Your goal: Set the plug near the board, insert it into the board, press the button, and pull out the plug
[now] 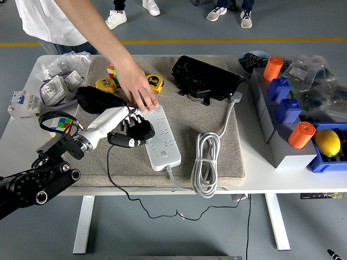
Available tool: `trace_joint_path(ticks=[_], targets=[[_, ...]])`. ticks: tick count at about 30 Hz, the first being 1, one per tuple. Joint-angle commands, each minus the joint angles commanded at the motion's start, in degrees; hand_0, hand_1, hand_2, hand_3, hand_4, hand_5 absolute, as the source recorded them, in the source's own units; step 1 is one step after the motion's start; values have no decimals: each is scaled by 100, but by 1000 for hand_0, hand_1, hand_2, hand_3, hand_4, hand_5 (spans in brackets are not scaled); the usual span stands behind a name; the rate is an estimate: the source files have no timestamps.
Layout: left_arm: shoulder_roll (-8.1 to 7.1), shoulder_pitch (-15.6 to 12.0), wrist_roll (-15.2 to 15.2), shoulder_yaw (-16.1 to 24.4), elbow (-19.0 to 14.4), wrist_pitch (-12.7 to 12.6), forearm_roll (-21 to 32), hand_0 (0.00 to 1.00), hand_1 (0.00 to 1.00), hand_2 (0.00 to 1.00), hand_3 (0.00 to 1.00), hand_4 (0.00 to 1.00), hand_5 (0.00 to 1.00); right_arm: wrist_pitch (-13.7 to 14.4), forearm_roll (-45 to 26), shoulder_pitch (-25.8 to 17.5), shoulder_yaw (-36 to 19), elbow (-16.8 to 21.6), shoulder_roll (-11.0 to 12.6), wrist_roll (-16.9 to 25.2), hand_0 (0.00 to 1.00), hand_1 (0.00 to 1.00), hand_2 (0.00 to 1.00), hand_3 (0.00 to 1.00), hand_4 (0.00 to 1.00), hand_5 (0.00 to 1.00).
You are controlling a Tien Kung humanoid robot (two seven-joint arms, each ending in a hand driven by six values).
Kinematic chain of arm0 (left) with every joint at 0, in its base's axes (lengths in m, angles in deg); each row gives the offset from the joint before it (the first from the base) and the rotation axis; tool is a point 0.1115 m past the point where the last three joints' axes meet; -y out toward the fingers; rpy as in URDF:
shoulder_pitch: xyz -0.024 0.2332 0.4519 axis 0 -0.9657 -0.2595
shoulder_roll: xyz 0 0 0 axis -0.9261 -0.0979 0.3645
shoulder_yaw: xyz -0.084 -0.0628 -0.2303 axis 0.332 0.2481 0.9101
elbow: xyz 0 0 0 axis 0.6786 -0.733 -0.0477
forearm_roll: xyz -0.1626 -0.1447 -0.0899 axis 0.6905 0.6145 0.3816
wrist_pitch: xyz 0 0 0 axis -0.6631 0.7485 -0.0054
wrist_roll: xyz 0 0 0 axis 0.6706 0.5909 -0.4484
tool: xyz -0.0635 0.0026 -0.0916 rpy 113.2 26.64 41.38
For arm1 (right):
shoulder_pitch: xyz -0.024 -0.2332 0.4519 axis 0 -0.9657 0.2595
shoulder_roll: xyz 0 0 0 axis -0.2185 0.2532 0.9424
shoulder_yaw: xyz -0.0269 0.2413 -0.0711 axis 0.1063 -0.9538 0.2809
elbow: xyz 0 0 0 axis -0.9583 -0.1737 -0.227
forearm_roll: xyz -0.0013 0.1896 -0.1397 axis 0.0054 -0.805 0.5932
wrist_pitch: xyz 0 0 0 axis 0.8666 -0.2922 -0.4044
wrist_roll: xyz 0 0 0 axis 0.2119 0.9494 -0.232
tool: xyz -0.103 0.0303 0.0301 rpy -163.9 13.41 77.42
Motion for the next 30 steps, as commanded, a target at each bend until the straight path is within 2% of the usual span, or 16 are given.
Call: trace_joint_path(ticks=[13,24,30], targets=[[8,24,-18,-80,78,29,-31,284,349,380,516,796,71,2,20,-7,-22,23,-3,3,611,633,648,551,998,461],[30,58,-85,-52,136,-159,-36,286,357,385,517,800,74,5,29,1,-39,37,-7,15,611,633,647,551,998,460],[20,45,-55,-71,153,-53,-50,291,360,387,518,801,75,6,30,2,-42,39,-6,20,611,633,647,551,998,460]])
